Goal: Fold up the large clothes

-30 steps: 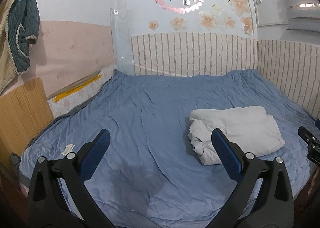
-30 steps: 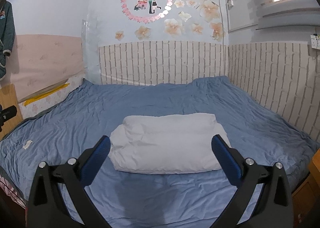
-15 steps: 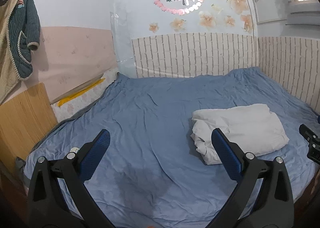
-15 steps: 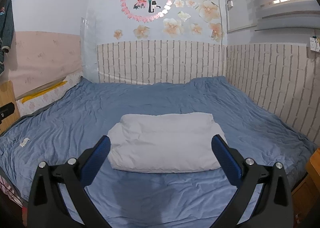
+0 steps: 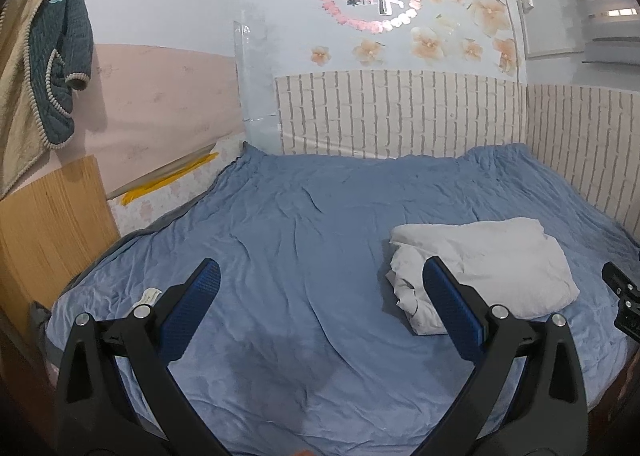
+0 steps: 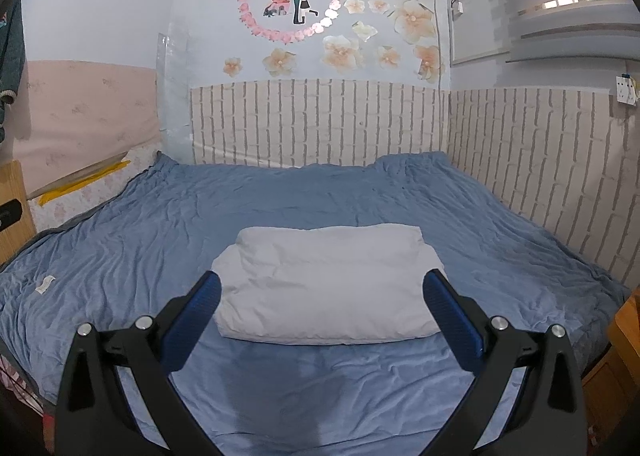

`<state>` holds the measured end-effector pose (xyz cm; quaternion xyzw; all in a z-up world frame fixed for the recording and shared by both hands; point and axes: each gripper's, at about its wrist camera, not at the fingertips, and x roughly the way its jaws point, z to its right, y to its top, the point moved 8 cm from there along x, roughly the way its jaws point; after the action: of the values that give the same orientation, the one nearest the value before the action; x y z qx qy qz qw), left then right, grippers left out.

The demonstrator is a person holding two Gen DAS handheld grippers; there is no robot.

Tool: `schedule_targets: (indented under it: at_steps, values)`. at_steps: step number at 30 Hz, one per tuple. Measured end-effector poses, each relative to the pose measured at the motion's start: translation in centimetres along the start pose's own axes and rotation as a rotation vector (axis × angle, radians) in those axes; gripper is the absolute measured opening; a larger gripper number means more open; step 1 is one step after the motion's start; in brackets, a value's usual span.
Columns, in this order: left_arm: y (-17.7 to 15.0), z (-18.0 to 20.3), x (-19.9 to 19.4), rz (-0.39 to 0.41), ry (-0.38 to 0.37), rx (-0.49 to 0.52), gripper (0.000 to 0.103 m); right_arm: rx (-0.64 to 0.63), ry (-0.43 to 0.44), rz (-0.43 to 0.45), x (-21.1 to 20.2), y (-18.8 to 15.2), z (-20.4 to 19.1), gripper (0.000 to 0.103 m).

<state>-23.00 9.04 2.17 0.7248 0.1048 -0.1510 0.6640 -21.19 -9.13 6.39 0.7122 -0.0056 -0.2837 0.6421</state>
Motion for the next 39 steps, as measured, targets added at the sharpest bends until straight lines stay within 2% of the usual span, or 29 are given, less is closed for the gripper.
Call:
schedule_targets:
  at_steps: [39]
  values:
    - [-0.82,0.14,0.52,-0.021,0.028,0.005,0.1,-0.008,-0.02,-0.013,0.5,-0.07,0.65,0.101]
